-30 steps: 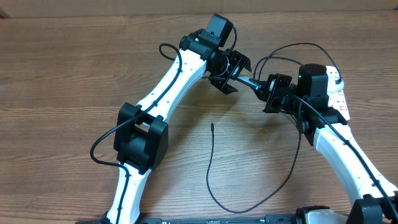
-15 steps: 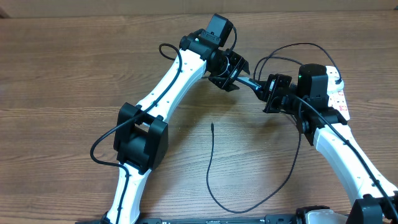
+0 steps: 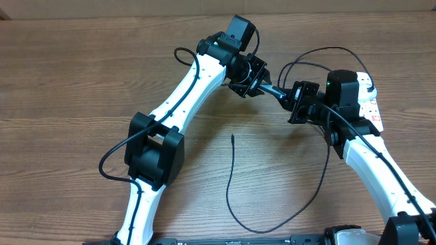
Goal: Plug charger to phone and switch on socket
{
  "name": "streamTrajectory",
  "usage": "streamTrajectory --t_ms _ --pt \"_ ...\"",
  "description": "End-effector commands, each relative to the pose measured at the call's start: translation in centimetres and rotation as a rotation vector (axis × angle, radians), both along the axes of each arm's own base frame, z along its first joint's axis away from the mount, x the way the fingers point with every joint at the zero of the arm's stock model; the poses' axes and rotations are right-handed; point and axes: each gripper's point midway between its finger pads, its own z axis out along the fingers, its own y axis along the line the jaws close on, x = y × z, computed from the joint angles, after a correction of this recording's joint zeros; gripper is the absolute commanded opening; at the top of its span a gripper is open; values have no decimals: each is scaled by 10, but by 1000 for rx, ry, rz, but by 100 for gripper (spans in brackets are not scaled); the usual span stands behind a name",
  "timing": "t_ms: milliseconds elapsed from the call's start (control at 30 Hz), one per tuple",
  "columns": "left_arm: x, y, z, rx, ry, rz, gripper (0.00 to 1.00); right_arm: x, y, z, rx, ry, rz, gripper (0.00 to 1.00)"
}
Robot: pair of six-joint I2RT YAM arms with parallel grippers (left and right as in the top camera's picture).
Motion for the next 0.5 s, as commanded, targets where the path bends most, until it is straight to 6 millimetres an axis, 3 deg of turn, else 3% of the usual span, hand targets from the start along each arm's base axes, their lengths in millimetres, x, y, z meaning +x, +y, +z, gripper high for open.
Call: streamTrajectory --t_ms 0,333,467 --pt "3 -4 6 2 -37 -10 28 2 8 18 21 -52 40 4" --pt "3 -4 6 2 -37 -11 23 2 7 18 20 -52 39 4" --pt "3 -4 6 2 -41 -17 16 2 7 18 20 -52 39 4"
